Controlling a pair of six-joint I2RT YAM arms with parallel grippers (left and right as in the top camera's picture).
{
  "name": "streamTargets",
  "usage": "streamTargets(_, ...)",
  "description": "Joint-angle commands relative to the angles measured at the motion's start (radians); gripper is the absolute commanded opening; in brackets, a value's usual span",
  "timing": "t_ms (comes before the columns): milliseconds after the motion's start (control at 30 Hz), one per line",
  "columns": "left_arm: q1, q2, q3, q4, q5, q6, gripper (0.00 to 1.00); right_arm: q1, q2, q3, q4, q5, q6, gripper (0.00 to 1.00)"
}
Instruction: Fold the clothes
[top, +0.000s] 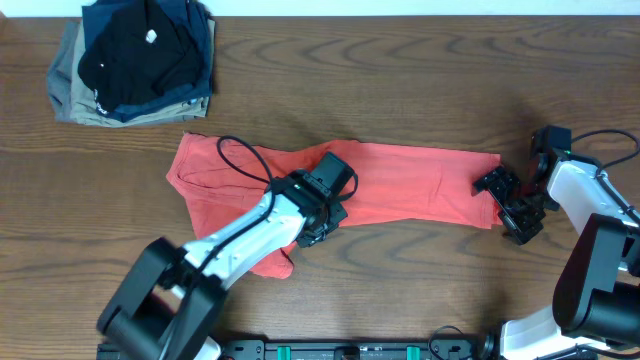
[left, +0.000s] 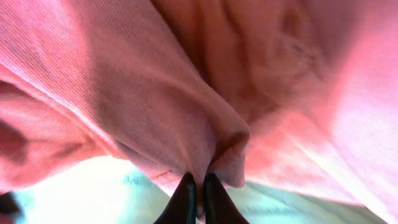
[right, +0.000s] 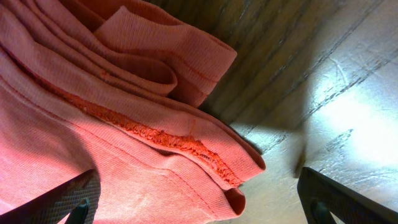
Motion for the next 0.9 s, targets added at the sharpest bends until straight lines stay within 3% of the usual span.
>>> streamTargets(0, -0.002, -0.088, 0.014, -0.018, -0.020, 0.043, 0.06, 0.006, 0.006, -0.002, -0.001, 0.003, 0.005, 0.99)
streamTargets(633, -0.002, -0.276, 0.015, -0.127, -0.024, 0.085, 0.06, 0.006, 0.006, -0.002, -0.001, 0.003, 0.005, 0.99)
streamTargets(867, -0.002, -0.438, 0.027, -0.172, -0.055, 0.133, 0.06, 0.006, 0.006, -0.002, -0.001, 0.003, 0.005, 0.99)
